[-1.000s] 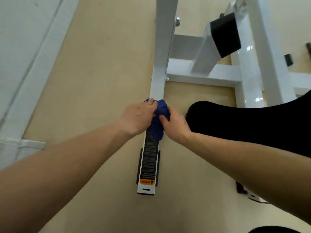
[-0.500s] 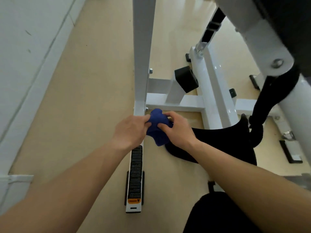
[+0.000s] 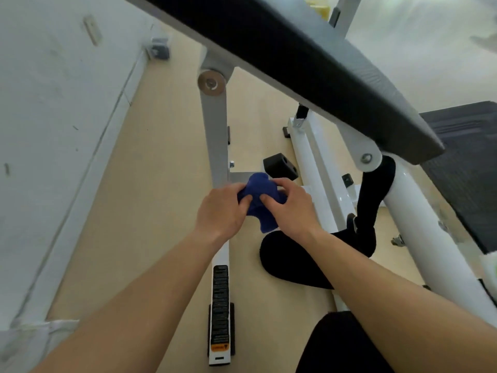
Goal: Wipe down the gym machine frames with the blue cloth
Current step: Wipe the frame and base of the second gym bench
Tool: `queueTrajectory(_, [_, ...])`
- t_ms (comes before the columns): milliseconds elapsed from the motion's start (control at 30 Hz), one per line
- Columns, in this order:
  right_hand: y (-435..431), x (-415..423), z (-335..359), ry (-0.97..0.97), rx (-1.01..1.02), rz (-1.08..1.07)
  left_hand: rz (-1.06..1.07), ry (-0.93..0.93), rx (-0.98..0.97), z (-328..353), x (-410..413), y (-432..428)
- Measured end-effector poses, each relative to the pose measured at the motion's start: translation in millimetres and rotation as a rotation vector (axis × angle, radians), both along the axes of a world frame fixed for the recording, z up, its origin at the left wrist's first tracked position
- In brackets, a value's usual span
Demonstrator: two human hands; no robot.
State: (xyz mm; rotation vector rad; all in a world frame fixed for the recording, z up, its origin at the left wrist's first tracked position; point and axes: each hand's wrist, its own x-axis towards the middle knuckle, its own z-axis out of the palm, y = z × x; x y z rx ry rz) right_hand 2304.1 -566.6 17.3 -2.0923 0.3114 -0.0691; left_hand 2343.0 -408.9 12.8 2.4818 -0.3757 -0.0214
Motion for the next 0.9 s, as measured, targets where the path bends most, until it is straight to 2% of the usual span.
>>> queueTrajectory(267, [-36.6, -37.5, 51.9, -0.014, -0.011, -0.149, -0.131, 0.032, -0.115, 36.7, -17.3, -45.0])
queueTrajectory(467, [-33.5, -77.4, 77.7, -0.053, -0.025, -0.257, -0.234, -0.002, -0.226, 56.8, -42.8, -56.6])
queueTrajectory(900, [-1.5, -142.7, 70.1, 0.060, 0.085, -0.330, -0.370, 0.067, -0.133, 49.5, -90.4, -24.6])
